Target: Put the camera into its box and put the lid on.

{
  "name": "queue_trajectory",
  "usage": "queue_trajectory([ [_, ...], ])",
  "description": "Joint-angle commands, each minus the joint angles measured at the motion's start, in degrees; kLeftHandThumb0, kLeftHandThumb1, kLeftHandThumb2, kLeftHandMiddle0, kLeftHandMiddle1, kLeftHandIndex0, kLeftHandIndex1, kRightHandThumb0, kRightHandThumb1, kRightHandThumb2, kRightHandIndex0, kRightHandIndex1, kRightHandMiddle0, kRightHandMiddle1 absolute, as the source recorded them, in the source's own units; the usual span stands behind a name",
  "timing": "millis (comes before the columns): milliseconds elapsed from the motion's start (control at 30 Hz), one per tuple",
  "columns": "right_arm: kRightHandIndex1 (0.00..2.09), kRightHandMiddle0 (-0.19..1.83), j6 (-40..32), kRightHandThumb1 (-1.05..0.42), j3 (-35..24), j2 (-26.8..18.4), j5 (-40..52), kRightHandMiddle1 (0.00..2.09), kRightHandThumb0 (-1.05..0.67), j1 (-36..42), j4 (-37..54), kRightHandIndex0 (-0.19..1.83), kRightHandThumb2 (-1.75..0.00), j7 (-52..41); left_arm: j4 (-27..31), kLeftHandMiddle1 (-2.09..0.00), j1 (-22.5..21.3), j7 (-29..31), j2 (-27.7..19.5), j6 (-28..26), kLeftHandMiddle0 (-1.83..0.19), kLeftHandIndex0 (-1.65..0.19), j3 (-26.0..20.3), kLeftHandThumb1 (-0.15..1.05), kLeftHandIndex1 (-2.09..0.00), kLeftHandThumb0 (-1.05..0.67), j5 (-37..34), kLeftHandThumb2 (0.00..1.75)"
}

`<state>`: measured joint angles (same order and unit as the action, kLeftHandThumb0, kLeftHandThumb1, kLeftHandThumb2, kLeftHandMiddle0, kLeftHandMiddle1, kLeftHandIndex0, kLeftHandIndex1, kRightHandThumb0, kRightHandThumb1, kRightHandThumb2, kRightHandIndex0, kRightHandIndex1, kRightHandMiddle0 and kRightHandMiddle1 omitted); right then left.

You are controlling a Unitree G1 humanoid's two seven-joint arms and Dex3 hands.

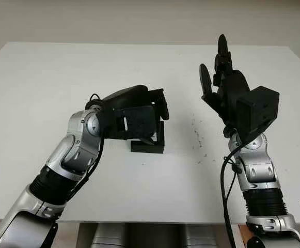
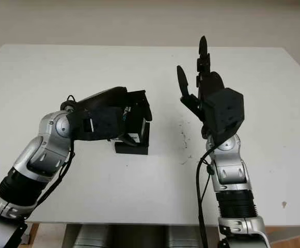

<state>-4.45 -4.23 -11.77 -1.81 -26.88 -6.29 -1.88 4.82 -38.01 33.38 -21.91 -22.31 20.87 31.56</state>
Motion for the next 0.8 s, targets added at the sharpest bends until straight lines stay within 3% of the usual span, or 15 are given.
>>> queue_trajectory([
  [0, 0.00, -0.19, -0.06, -1.05, -0.09, 0.19, -0.01, 0.00, -0.80, -0.03, 0.74, -0.19, -0.58, 0.16, 1.30, -1.63, -0.47, 0.25, 0.44, -0.44, -0.47, -0.30, 0.65, 0.96, -1.49, -0.07, 0.40, 0.05],
  [600, 0.00, -0.19, 0.50, -1.05, -0.33, 0.35, 0.20, 0.00, -0.79, 0.58, 0.80, -0.19, -0.57, 0.08, -0.94, -1.75, 0.07, -0.70, 2.85, -1.40, -0.52, -0.29, 2.29, 0.97, -1.53, -0.08, 0.92, 0.06],
  [767, 0.00, -0.19, 0.88, -1.05, -0.18, 0.21, -0.08, 0.00, -0.80, 0.66, 0.78, -0.19, -0.58, 0.11, -1.75, -1.69, 0.09, -1.32, 3.01, -0.65, -0.48, -0.29, 2.89, 0.96, -1.51, -0.09, 1.40, 0.05],
])
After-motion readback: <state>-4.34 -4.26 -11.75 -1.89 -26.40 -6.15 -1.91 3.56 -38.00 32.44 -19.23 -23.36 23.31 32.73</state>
